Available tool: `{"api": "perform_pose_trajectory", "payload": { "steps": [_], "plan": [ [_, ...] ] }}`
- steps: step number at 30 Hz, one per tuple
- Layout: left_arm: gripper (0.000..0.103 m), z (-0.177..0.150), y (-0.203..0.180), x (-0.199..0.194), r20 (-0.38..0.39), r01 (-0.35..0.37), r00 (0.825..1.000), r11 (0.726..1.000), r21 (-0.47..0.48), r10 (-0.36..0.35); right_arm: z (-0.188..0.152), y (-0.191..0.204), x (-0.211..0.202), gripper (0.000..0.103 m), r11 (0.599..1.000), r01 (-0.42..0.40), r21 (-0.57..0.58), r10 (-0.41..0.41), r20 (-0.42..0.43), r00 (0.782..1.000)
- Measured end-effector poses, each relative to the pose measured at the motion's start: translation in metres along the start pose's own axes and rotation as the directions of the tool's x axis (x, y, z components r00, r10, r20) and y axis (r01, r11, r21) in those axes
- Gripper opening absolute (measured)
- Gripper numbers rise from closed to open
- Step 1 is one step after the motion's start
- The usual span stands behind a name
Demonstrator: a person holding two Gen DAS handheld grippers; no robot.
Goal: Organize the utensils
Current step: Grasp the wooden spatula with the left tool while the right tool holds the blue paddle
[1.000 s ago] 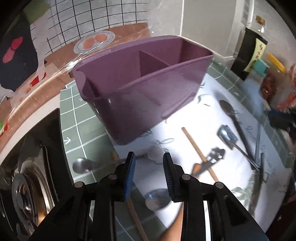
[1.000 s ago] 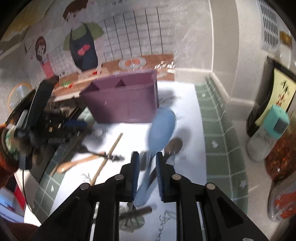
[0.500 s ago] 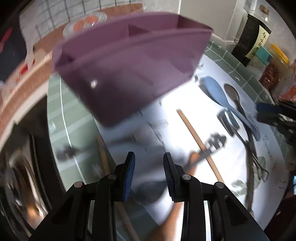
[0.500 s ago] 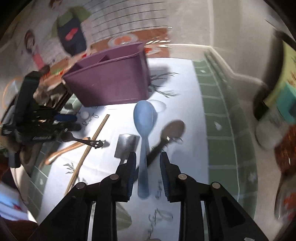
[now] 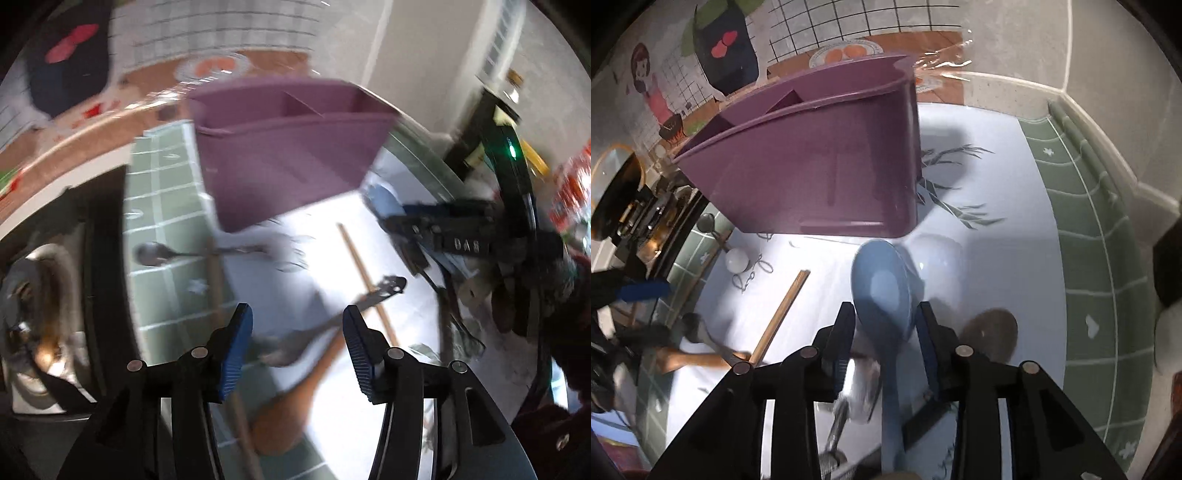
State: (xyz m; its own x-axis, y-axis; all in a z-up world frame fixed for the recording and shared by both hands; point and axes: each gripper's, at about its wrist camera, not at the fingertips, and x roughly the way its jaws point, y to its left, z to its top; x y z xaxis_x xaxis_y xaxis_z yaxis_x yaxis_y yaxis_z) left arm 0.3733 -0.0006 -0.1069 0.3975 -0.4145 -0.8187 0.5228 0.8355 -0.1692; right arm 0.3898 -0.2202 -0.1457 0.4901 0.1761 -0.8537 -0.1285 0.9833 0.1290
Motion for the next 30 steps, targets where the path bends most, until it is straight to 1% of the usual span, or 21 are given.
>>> {"api": "perform_pose_trajectory", "payload": {
  "steps": [2,3,4,5,6,7,9,10,12,14,16,17,18,19,20,21,22,24,26,28,30],
  "plan": [
    [0.054,0.001,0.006,-0.004,0.016,-0.017,1.000,1.000,-0.012,0.017,0.003,0.007,0.004,0.045,0.999,0.018,-0.032,-0.017,0.010,1.000],
    [0.054,0.001,0.007,-0.005,0.020,-0.018,1.000,1.000,-0.011,0.018,0.004,0.011,0.006,0.047,0.998,0.034,-0.053,-0.033,0.013,0.999],
    [0.054,-0.001,0.008,-0.006,0.025,-0.019,1.000,1.000,-0.009,0.019,0.006,0.018,0.009,0.047,0.993,0.071,-0.093,-0.070,0.018,0.997],
    [0.054,-0.002,0.008,-0.008,0.032,-0.019,0.999,1.000,-0.007,0.019,0.007,0.021,0.012,0.047,0.988,0.096,-0.121,-0.095,0.021,0.995],
    [0.055,-0.004,0.009,-0.008,0.034,-0.013,0.999,1.000,-0.003,0.013,0.008,0.022,0.012,0.037,0.986,0.102,-0.128,-0.099,0.025,0.995],
    [0.057,-0.003,0.003,-0.004,0.034,-0.006,0.999,1.000,0.005,0.006,0.010,0.022,0.012,0.031,0.987,0.098,-0.126,-0.096,0.022,0.995],
    [0.074,-0.003,-0.009,0.002,0.040,0.004,0.999,0.999,0.042,-0.005,0.012,0.015,0.006,0.030,0.991,0.103,-0.087,-0.102,0.013,0.995],
    [0.076,-0.003,-0.017,0.006,0.028,0.012,1.000,0.997,0.077,-0.014,0.011,0.009,-0.003,0.030,0.994,0.095,-0.060,-0.092,0.035,0.995],
    [0.076,-0.004,-0.030,0.014,-0.025,0.022,1.000,0.990,0.139,-0.019,0.007,0.000,-0.018,0.030,0.996,0.088,-0.021,-0.086,0.062,0.994],
    [0.076,-0.008,-0.035,0.012,-0.028,-0.008,1.000,0.984,0.175,0.013,-0.001,-0.012,-0.038,0.030,0.996,0.082,0.025,-0.084,0.086,0.993],
    [0.073,-0.015,-0.032,0.003,-0.017,-0.022,1.000,0.989,0.148,0.025,-0.012,-0.021,-0.056,0.030,0.996,0.069,0.062,-0.075,0.103,0.992],
    [0.068,-0.021,-0.027,-0.003,-0.013,-0.025,1.000,0.993,0.112,0.027,-0.018,-0.024,-0.063,0.030,0.995,0.064,0.076,-0.072,0.107,0.992],
    [0.059,-0.028,-0.024,-0.007,-0.011,-0.040,0.999,0.996,0.079,0.041,-0.023,-0.024,-0.068,0.030,0.995,0.062,0.084,-0.071,0.109,0.992],
    [0.054,-0.034,-0.021,-0.010,-0.011,-0.065,0.998,0.996,0.059,0.066,-0.030,-0.026,-0.074,0.030,0.994,0.059,0.097,-0.069,0.107,0.992],
    [0.043,-0.039,-0.020,-0.010,-0.016,-0.094,0.995,0.994,0.048,0.095,-0.033,-0.027,-0.077,0.030,0.993,0.055,0.101,-0.066,0.104,0.992],
    [0.037,-0.044,-0.018,-0.008,-0.030,-0.116,0.993,0.992,0.041,0.117,-0.037,-0.026,-0.080,0.030,0.993,0.052,0.102,-0.062,0.102,0.993],
    [0.037,-0.047,-0.017,-0.006,-0.050,-0.107,0.993,0.994,0.034,0.109,-0.042,-0.025,-0.083,0.030,0.994,0.050,0.097,-0.060,0.099,0.993],
    [0.037,-0.050,-0.015,-0.003,-0.072,-0.059,0.996,0.998,0.025,0.060,-0.050,-0.019,-0.087,0.031,0.995,0.058,0.075,-0.066,0.099,0.993],
    [0.037,-0.049,-0.019,0.000,-0.087,-0.019,0.996,0.999,0.049,0.024,-0.055,-0.012,-0.090,0.031,0.997,0.056,0.048,-0.061,0.098,0.993],
    [0.037,-0.044,-0.030,0.007,-0.102,-0.022,0.994,0.995,0.094,0.032,-0.058,-0.007,-0.092,0.031,0.998,0.048,0.044,-0.052,0.094,0.994],
    [0.033,-0.035,-0.043,0.017,-0.129,-0.005,0.991,0.990,0.141,0.023,-0.059,-0.003,-0.092,0.031,0.998,0.041,0.039,-0.044,0.091,0.995]
  ]
}}
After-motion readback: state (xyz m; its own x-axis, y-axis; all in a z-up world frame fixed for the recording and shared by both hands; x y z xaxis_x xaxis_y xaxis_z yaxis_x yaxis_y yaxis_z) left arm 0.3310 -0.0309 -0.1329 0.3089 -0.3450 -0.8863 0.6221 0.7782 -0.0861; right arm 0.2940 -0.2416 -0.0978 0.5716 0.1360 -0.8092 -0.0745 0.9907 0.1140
